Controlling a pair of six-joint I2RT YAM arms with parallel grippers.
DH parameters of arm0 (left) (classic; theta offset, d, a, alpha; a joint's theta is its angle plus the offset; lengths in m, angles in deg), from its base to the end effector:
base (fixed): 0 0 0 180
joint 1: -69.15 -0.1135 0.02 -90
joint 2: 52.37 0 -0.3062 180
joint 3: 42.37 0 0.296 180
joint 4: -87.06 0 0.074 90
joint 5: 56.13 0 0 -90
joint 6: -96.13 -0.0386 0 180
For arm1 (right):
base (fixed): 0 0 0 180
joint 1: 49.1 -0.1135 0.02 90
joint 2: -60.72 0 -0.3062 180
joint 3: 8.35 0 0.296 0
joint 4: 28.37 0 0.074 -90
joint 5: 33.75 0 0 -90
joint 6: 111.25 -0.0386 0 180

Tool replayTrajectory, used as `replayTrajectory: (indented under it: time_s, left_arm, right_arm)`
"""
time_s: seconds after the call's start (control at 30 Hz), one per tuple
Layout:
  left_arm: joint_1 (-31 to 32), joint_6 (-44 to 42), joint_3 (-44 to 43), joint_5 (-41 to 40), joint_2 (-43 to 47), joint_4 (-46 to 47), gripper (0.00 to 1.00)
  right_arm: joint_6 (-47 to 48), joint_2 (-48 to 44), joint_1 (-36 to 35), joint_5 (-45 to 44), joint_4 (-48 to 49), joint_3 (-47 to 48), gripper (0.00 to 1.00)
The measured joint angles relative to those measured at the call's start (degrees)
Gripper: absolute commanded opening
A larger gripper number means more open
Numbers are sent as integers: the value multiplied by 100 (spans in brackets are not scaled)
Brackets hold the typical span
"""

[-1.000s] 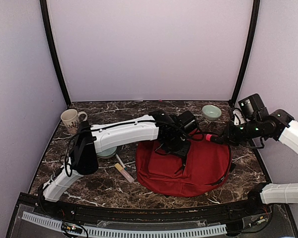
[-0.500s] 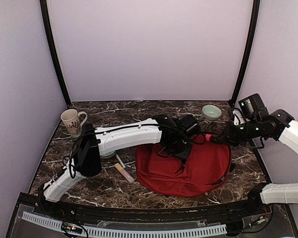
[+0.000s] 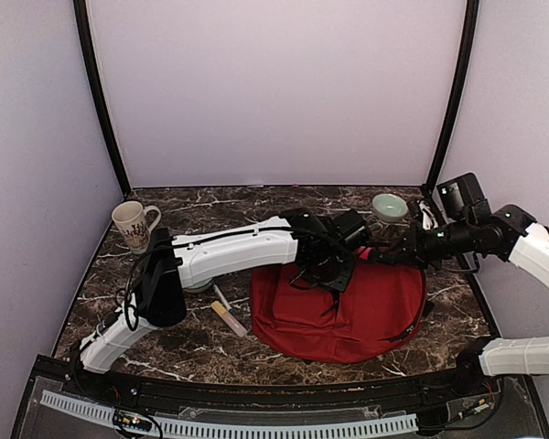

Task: Pack the student bag
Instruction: Open the lower front pocket of the student bag, then unzip the pen from the lower front pocket of the bag.

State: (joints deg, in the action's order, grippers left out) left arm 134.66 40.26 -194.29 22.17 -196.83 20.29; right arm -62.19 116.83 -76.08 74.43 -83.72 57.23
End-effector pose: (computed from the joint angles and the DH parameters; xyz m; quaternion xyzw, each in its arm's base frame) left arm 0.2640 -0.5607 0.2338 0.2335 0.9309 -0.1377 0.2449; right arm 0.1891 0.1098 0.3369 0.0523 0.9156 0.3286 0.2258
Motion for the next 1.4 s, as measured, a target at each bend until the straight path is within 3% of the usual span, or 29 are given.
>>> replayTrajectory:
  time_s: [0.57,1.13,1.4]
  left_arm:
    - [-15,151,74,181,284,11,0]
    - [-39,149,90,380,396,142,0]
    - [-46,243,90,557,529,133,0]
  right_arm:
    - [-450,1021,-258,1027,1099,-719,0]
    - [-872,1679,-485,1202,2251,-966,0]
    - [-1314,2081,-476,660,3021,-916,0]
